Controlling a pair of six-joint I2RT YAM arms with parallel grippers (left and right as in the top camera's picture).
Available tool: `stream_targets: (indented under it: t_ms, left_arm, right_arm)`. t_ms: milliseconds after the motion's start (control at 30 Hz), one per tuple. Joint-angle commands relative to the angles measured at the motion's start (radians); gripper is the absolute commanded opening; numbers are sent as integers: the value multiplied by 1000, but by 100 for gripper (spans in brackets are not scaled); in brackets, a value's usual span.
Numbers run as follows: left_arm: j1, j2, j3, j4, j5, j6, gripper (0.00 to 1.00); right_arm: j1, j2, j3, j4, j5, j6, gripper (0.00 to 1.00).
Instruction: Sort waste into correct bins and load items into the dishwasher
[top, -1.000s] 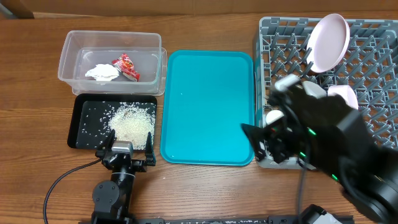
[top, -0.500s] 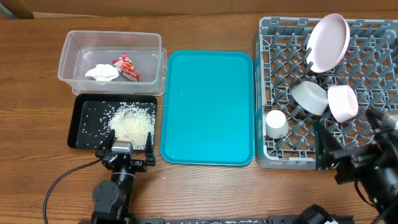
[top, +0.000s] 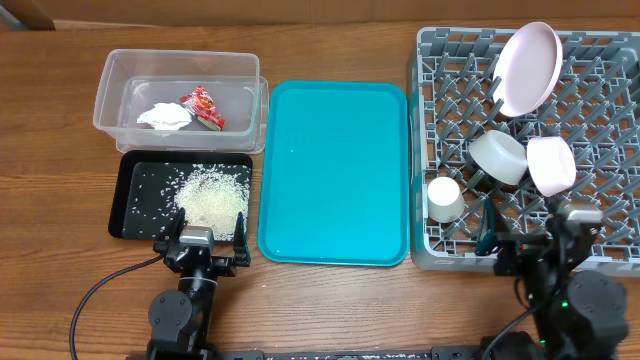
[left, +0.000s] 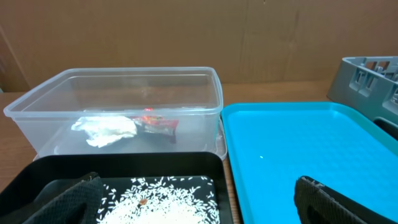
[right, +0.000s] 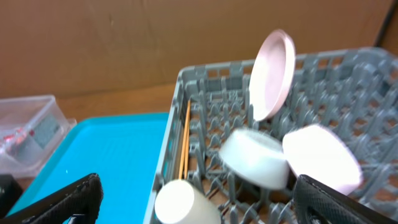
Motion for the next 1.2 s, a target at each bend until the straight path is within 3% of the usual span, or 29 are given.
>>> stream_targets:
  t_ms: [0,200,400,1167]
  left_arm:
    - [4,-10,-3,1,5,9,100]
    - [4,-10,-3,1,5,8,100]
    - [4,-10,-3,1,5,8,100]
    - [4,-10,-3,1,5,9,100]
  right_arm:
    - [-9,-111,-124,67,-42,-1,100]
    - [-9,-266,-388,307,-43,-1,100]
    - [-15,-265,-597,584,-43,-1,100]
    - [-15,-265,-601,590,-46,-1,100]
